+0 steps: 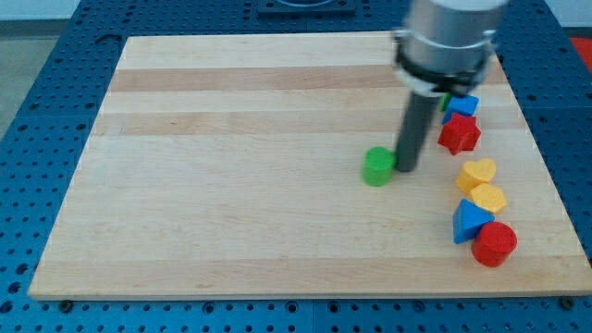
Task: Slide the green circle left and down
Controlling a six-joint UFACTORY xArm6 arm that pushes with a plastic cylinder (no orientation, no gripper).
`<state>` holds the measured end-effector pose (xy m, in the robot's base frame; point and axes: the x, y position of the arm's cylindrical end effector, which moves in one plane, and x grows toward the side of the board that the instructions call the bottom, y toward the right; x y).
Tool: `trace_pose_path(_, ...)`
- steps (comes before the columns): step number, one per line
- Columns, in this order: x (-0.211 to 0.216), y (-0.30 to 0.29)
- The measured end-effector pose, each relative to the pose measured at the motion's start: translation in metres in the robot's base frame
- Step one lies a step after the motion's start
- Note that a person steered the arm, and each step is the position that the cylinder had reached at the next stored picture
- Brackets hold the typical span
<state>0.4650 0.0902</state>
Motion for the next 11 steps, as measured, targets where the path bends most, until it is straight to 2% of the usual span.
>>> trace_pose_path(2,0.035,-0.159)
trace_pose_path(3,0.053,-0.219)
trace_pose_path(5,0.060,-0.167)
trace_pose_path(6,0.086,-0.181)
trace_pose_path(8,0.093,-0.263)
trace_pose_path(10,0.061,-0.245)
trace_pose_path(11,0.069,-0.264)
